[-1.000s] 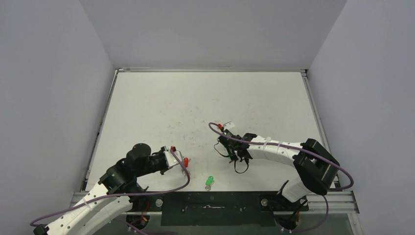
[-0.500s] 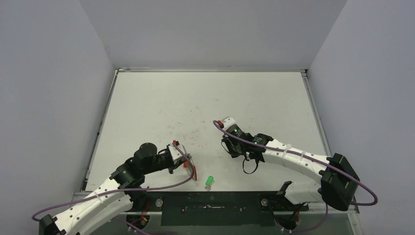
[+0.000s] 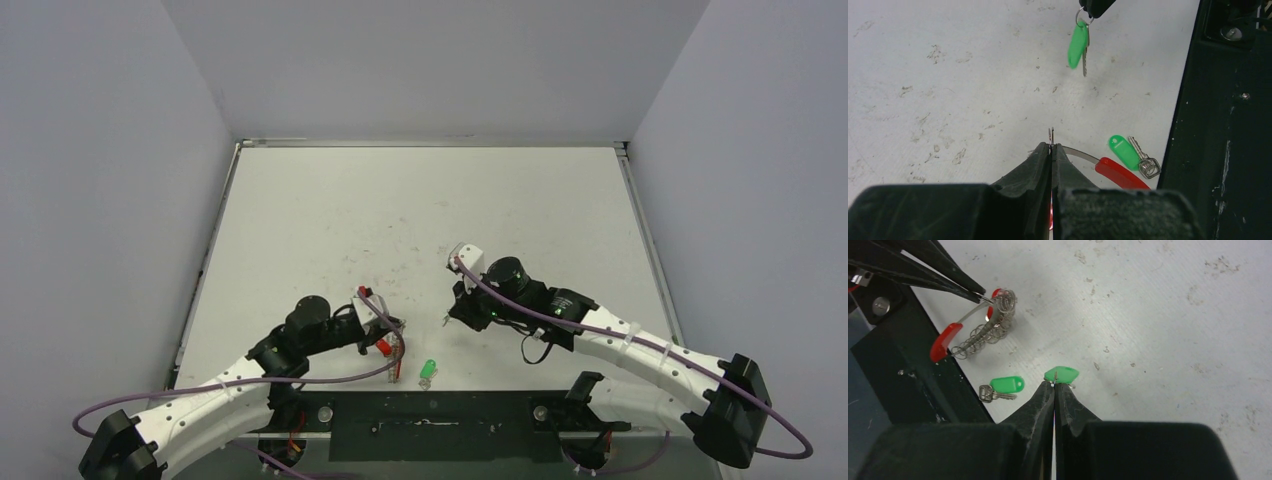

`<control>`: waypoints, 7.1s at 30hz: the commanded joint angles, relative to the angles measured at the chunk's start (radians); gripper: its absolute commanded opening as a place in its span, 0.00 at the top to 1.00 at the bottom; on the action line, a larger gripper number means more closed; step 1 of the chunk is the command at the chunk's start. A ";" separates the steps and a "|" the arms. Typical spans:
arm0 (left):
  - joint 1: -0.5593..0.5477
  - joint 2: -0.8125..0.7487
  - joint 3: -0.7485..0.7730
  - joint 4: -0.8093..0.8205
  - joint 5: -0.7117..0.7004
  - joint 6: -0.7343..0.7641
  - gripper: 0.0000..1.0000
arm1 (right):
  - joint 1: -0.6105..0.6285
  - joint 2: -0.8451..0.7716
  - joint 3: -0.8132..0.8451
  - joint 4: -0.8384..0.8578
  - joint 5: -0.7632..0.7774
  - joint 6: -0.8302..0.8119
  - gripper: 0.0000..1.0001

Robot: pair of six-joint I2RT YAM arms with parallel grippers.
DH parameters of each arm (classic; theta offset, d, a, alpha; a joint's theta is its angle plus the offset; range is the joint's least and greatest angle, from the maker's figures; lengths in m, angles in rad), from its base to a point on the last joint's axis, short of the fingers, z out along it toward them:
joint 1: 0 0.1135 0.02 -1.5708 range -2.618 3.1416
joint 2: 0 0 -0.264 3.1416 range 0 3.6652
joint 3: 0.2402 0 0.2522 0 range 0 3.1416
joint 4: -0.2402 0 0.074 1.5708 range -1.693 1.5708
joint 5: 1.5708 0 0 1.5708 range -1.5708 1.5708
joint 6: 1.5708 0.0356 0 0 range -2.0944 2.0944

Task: Put the keys on the keyring

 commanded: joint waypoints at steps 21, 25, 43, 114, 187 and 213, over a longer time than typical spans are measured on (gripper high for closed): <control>-0.034 -0.053 -0.022 0.170 0.085 -0.042 1.00 | 0.063 0.184 0.075 0.260 -0.313 0.013 1.00; -0.039 -0.050 -0.020 0.171 0.088 -0.044 1.00 | 0.078 0.201 0.092 0.260 -0.302 0.013 1.00; -0.053 -0.050 -0.022 0.166 0.091 -0.044 1.00 | 0.092 0.238 0.140 0.227 -0.207 0.015 1.00; -0.079 -0.113 -0.034 0.168 0.188 0.001 1.00 | 0.070 0.153 -0.163 0.718 -0.562 -0.413 0.82; -0.135 0.134 0.007 0.378 0.144 0.042 1.00 | 0.140 0.299 0.330 -0.183 -0.350 -0.464 1.00; -0.158 0.036 -0.105 0.527 0.081 0.009 1.00 | 0.073 0.046 0.090 0.114 -0.386 -0.480 0.40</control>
